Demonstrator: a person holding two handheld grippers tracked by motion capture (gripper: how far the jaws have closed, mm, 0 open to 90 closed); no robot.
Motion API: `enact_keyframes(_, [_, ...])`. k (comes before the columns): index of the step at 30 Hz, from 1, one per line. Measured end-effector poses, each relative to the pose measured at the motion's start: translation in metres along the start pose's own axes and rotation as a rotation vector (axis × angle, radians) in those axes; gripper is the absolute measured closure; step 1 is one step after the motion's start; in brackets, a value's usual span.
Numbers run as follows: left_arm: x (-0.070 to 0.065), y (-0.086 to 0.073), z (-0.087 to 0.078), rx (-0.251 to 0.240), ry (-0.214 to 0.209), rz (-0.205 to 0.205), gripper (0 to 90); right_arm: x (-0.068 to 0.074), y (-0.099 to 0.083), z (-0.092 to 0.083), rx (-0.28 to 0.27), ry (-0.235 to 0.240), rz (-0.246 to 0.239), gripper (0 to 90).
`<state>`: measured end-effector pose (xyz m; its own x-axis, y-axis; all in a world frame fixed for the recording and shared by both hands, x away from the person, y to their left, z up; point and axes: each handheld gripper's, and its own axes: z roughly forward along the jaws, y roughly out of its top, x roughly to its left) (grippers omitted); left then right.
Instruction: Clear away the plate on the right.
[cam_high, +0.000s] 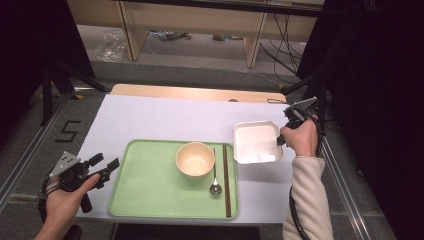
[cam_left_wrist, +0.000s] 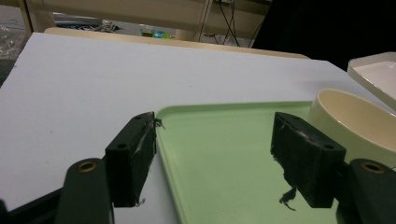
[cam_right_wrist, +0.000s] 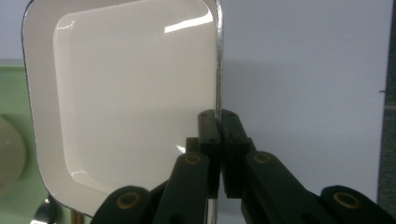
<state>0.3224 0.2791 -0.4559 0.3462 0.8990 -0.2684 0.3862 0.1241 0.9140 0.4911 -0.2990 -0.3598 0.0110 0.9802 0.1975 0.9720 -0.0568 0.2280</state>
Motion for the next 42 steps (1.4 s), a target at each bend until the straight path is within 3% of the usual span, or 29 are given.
enact_keyframes(1, [-0.001,0.000,0.000,-0.003,-0.005,0.000,30.6,-0.001,0.000,0.000,-0.006,0.006,-0.019,89.9])
enact_keyframes(2, [-0.002,0.001,0.001,-0.004,-0.007,-0.003,30.3,0.004,0.000,-0.003,0.019,0.024,0.025,89.9])
enact_keyframes(3, [-0.003,0.001,0.001,-0.006,-0.011,0.002,29.9,0.002,0.000,-0.002,-0.005,0.042,-0.024,89.9])
enact_keyframes(8, [-0.011,0.002,0.005,0.003,-0.036,0.012,28.2,0.009,0.000,-0.003,0.001,0.118,-0.032,89.9])
enact_keyframes(10, [-0.013,0.004,0.007,0.016,-0.042,0.023,26.7,0.012,-0.001,-0.004,-0.002,0.138,-0.023,89.9])
enact_keyframes(11, [-0.015,0.004,0.008,0.022,-0.044,0.024,25.9,0.015,-0.001,-0.007,0.027,0.152,0.013,89.9])
enact_keyframes(13, [-0.017,0.007,0.010,0.031,-0.055,0.023,24.4,0.015,-0.002,-0.007,-0.011,0.185,-0.030,89.9])
enact_keyframes(14, [-0.018,0.009,0.012,0.035,-0.058,0.030,24.0,0.019,-0.002,-0.009,0.007,0.201,0.000,89.9])
enact_keyframes(16, [-0.022,0.015,0.016,0.037,-0.068,0.030,23.1,0.019,-0.002,-0.009,-0.035,0.234,-0.040,89.8])
enact_keyframes(17, [-0.024,0.018,0.018,0.034,-0.080,0.024,22.7,0.021,-0.003,-0.010,-0.035,0.258,-0.033,89.9])
enact_keyframes(18, [-0.026,0.020,0.021,0.033,-0.086,0.023,22.5,0.027,-0.003,-0.013,0.005,0.273,0.019,89.9])
enact_keyframes(19, [-0.031,0.025,0.025,0.036,-0.098,0.033,22.3,0.028,-0.004,-0.011,-0.011,0.283,0.005,89.9])
enact_keyframes(20, [-0.034,0.027,0.028,0.037,-0.104,0.039,22.1,0.034,-0.004,-0.013,0.018,0.294,0.020,89.8])
enact_keyframes(21, [-0.037,0.029,0.030,0.039,-0.112,0.045,22.1,0.034,-0.004,-0.010,-0.014,0.300,-0.027,89.8])
enact_keyframes(22, [-0.043,0.032,0.035,0.044,-0.134,0.051,22.1,0.038,-0.005,-0.011,0.014,0.304,0.005,89.8])
enact_keyframes(23, [-0.048,0.034,0.039,0.050,-0.153,0.058,21.9,0.042,-0.005,-0.010,0.005,0.311,-0.013,89.8])
enact_keyframes(24, [-0.054,0.037,0.044,0.060,-0.177,0.062,21.7,0.041,-0.004,-0.006,-0.036,0.311,-0.082,89.8])
enact_keyframes(25, [-0.059,0.039,0.048,0.070,-0.193,0.062,21.9,0.050,-0.005,-0.010,0.030,0.313,-0.001,89.8])
enact_keyframes(26, [-0.063,0.040,0.051,0.079,-0.206,0.069,21.9,0.051,-0.005,-0.008,0.012,0.309,-0.040,89.8])
enact_keyframes(28, [-0.072,0.044,0.059,0.096,-0.231,0.078,21.9,0.059,-0.006,-0.007,0.034,0.312,-0.006,89.8])
enact_keyframes(29, [-0.077,0.046,0.063,0.106,-0.243,0.082,22.0,0.060,-0.006,-0.004,0.008,0.312,-0.048,89.8])
enact_keyframes(31, [-0.085,0.050,0.069,0.117,-0.280,0.082,25.4,0.067,-0.007,-0.002,0.025,0.316,-0.058,89.8])
enact_keyframes(32, [-0.089,0.052,0.072,0.120,-0.292,0.085,26.9,0.069,-0.007,0.002,0.005,0.324,-0.084,89.9])
enact_keyframes(33, [-0.092,0.053,0.075,0.125,-0.296,0.092,27.0,0.074,-0.008,0.001,0.042,0.313,-0.065,89.8])
enact_keyframes(34, [-0.095,0.055,0.078,0.131,-0.296,0.098,27.3,0.078,-0.008,0.002,0.052,0.310,-0.074,89.8])
enact_keyframes(35, [-0.099,0.056,0.080,0.133,-0.296,0.094,27.3,0.079,-0.009,0.006,0.015,0.309,-0.124,89.9])
enact_keyframes(40, [-0.112,0.059,0.093,0.167,-0.314,0.107,26.7,0.094,-0.011,0.014,0.007,0.298,-0.188,89.8])
enact_keyframes(41, [-0.115,0.058,0.097,0.180,-0.315,0.109,26.5,0.097,-0.012,0.014,0.010,0.294,-0.192,89.8])
enact_keyframes(42, [-0.117,0.058,0.099,0.190,-0.319,0.111,26.1,0.104,-0.014,0.011,0.046,0.295,-0.147,89.8])
